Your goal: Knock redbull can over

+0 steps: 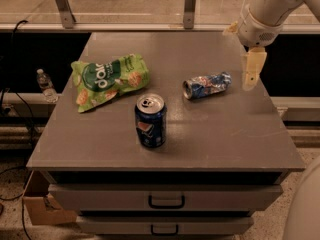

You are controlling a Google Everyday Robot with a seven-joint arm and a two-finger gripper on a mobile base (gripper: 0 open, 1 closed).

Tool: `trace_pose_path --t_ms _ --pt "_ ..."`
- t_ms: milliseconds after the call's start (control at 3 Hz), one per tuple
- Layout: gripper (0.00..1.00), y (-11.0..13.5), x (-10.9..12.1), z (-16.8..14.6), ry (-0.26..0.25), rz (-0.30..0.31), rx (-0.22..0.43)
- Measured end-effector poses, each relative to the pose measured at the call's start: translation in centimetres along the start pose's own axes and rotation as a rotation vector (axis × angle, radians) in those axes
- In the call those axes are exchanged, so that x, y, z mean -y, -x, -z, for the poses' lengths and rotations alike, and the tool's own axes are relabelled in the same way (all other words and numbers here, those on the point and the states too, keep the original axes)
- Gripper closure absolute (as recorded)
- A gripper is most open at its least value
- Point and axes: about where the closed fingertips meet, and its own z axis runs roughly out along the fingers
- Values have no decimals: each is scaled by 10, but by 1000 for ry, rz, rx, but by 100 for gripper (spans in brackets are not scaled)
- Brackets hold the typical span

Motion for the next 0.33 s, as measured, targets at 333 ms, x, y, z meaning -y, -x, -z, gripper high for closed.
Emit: trace_pose_path --t_ms 333 --pt "0 0 0 0 0 0 0"
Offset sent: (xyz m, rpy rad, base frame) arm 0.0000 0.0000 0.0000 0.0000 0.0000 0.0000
